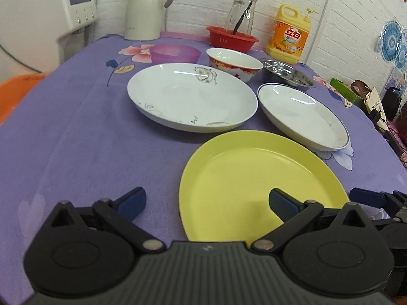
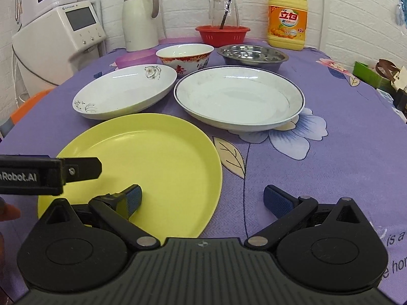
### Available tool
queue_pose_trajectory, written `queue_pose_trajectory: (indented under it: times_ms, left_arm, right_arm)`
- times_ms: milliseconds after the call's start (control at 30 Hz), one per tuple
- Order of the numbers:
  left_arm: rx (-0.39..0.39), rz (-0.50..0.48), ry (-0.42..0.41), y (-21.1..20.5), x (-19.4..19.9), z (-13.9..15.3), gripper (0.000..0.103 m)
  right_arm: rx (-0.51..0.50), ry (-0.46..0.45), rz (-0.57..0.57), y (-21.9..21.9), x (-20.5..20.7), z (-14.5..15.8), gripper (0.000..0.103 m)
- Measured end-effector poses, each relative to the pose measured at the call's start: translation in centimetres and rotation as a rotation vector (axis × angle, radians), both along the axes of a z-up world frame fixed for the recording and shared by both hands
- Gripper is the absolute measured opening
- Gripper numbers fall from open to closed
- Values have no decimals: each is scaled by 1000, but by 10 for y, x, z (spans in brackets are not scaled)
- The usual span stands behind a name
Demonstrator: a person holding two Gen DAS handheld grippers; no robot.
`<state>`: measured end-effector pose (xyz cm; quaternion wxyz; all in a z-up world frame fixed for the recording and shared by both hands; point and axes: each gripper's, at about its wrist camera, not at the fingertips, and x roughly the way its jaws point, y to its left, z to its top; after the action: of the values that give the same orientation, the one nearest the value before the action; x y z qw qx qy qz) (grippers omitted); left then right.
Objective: Organize plates and bowls
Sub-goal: 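Lower the left gripper onto the yellow plastic plate rim and close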
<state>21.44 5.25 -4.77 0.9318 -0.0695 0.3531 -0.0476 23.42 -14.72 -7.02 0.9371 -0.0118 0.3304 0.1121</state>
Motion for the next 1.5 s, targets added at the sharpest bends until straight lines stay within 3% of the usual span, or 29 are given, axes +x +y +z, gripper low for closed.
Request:
queue_pose_trajectory:
  times_ms: [100,267,400,600,967,1167,1300,1333,1400,1467,1500]
  left_arm:
    - [27,-21,-8,-2,0,-1,103]
    - [10,-53,-25,-4,0,-1,98]
    - [-20,-88,-35,-7,-3,0,77]
    - [-8,-75,-39,-8,-6,0,69]
    - [29,102,-29,60,-42,10,69]
    - [17,114,-45,71,-35,12,69]
    - [52,98,-36,66,-32,-1,71]
    - [50,98,-36,66,-32,0,72]
    - [14,103,-27,72,-30,2,84]
    - [-54,111,-37,82,-29,6,97]
    - [-69,128,-53,86,-30,10,98]
  right_arm:
    - [-6,-13,23,-2,0,-1,103]
    - [-11,-8,26,0,1,1,103]
    - [-6,-26,57,9,-1,0,103]
    - [-6,-34,95,22,-7,2,103]
    - [15,-31,239,89,-23,7,103]
    - [-12,-75,268,107,-19,19,103]
    - [9,-7,266,105,-10,4,103]
    - [-2,-21,272,105,-14,3,103]
    - [7,-15,275,104,-15,4,103]
    - [62,3,278,96,-11,8,103]
    - [112,11,268,90,-9,10,103]
